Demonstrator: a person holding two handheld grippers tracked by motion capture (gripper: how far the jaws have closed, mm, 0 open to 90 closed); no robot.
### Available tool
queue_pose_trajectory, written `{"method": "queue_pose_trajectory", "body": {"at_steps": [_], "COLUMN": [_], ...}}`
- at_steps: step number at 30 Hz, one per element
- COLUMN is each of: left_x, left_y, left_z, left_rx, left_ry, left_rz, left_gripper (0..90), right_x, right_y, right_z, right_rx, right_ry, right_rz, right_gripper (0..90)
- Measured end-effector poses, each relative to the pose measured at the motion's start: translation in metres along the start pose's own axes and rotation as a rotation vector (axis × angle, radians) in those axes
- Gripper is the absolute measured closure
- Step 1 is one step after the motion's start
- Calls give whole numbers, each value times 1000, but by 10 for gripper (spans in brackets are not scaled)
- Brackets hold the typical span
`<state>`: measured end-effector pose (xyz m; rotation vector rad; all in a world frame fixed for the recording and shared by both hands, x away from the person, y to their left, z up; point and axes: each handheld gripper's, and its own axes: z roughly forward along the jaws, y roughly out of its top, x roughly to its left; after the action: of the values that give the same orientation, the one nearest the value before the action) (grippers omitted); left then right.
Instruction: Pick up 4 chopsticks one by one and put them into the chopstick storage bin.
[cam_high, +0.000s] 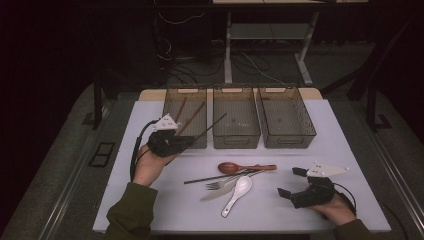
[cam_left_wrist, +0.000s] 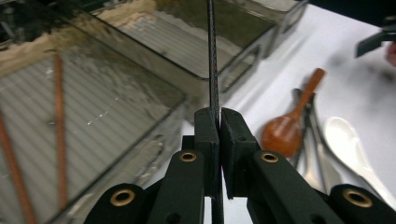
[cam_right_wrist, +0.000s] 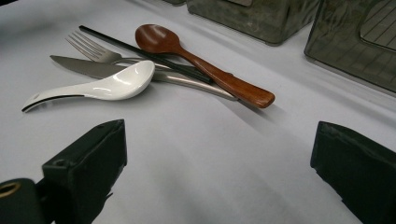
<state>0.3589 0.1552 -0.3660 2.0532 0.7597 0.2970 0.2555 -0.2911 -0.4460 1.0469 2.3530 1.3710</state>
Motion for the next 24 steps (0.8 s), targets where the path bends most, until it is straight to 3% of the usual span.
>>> {"method": "queue_pose_trajectory", "body": {"at_steps": [13,24], "left_x": [50,86], "left_y": [28,30], "left_z": [6,26], "left_rx": [-31,-16], "left_ry": [124,210], "left_rz": [-72,-138], "left_gripper": [847,847], "right_x": [-1,-1], "right_y": [0,0], "right_z": [0,0], "right_rx": [-1,-2], "right_ry": [0,1], "right_rz": [0,0], "right_gripper": [32,32]}}
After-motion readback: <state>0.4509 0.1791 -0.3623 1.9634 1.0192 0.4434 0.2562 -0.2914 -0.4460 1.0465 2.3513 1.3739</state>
